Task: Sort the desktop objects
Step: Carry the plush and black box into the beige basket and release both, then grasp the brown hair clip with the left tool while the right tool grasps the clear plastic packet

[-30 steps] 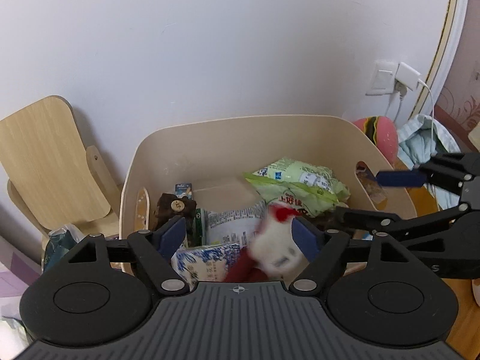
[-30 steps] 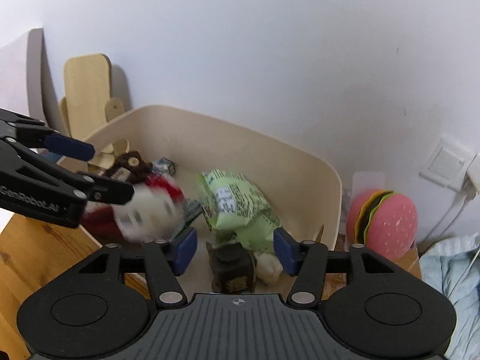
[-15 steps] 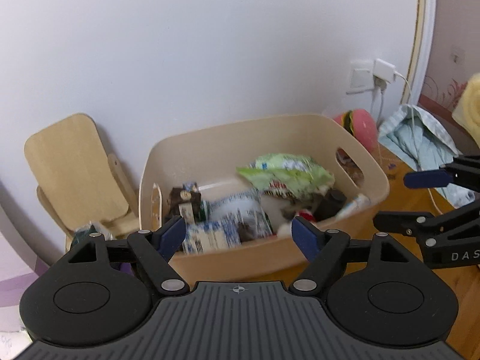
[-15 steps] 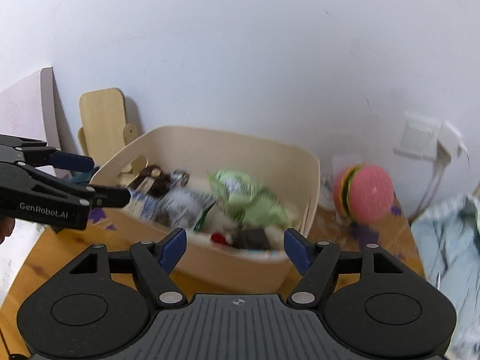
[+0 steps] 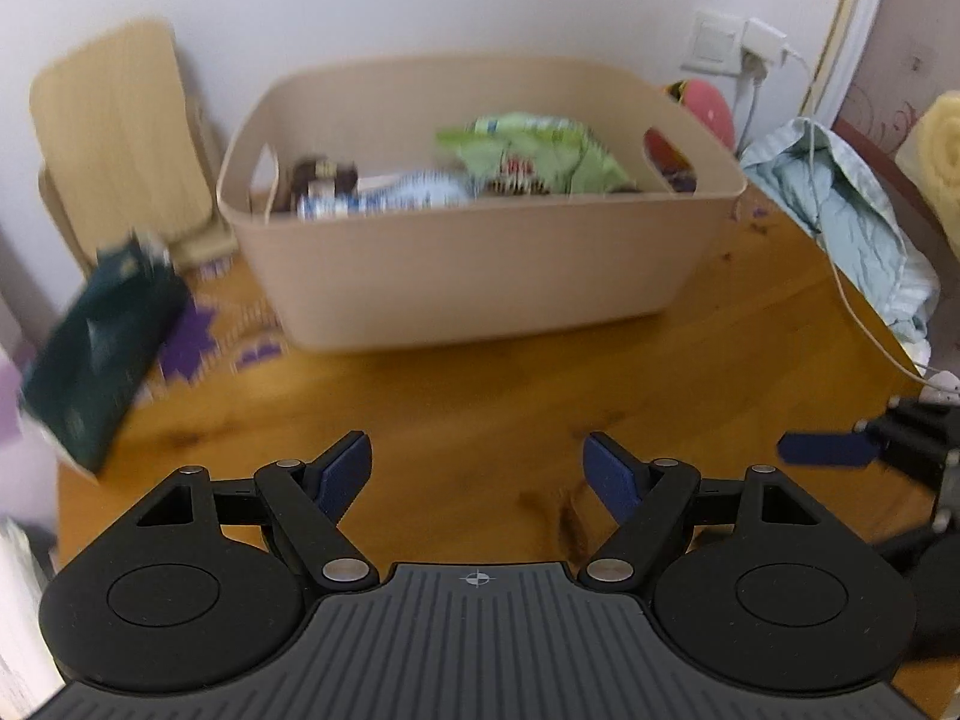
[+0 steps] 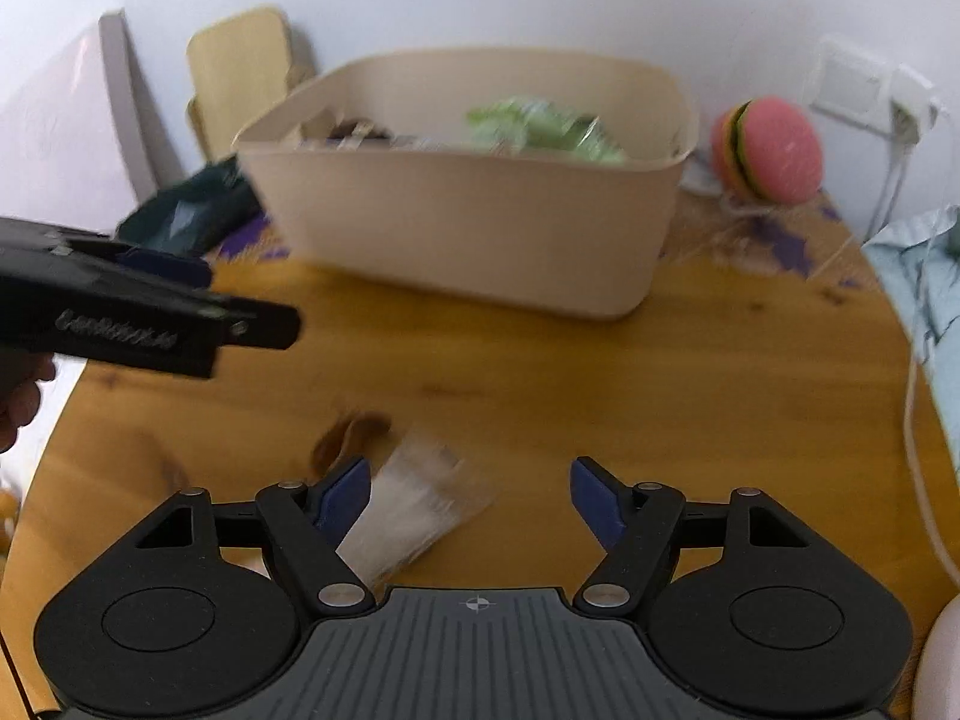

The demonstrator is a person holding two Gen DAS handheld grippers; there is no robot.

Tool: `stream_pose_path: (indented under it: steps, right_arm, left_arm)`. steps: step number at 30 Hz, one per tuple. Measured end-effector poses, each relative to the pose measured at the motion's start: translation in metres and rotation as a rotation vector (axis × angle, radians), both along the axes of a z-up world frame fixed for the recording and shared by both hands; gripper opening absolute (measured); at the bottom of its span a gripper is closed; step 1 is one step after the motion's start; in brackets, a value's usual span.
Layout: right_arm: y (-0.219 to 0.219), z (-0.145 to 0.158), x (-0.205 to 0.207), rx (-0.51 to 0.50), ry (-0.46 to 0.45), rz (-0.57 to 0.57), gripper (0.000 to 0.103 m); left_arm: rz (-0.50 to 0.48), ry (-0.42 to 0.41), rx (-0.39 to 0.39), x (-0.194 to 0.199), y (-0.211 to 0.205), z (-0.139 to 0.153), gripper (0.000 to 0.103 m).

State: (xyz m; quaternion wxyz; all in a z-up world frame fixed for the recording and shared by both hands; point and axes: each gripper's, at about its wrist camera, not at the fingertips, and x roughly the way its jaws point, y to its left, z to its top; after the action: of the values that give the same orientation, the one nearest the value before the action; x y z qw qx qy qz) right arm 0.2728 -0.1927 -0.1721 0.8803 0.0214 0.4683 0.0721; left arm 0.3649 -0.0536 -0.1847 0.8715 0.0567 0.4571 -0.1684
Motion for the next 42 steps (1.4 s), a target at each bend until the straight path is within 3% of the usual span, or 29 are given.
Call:
stream_pose_path:
  steps: [11, 18, 26, 33, 35, 42]
  right_arm:
    - [0.034, -0.026, 0.004, -0.022, 0.064, 0.063, 0.079]
    - [0.028, -0.034, 0.009, -0.060, 0.081, 0.044, 0.084]
    - [0.005, -0.033, 0.006, -0.099, 0.088, -0.005, 0.084]
    - [0.013, -0.036, 0.010, -0.051, 0.107, -0.023, 0.085]
    - [0.021, -0.039, 0.011, -0.074, 0.110, -0.001, 0.083]
    - [0.023, -0.042, 0.009, -0.106, 0.108, 0.034, 0.054]
  left_arm:
    - [-0.002, 0.074, 0.000, -0.004, -0.011, -0.024, 0.079]
    - [-0.021, 0.093, 0.026, -0.002, -0.022, -0.039, 0.079]
    - [0.026, 0.116, 0.035, -0.002, -0.020, -0.053, 0.079]
    - [0.027, 0.133, 0.050, 0.000, -0.018, -0.059, 0.079]
    - [0.025, 0.141, 0.076, 0.001, -0.017, -0.061, 0.079]
    - [0.006, 0.120, 0.070, 0.000, -0.012, -0.062, 0.070]
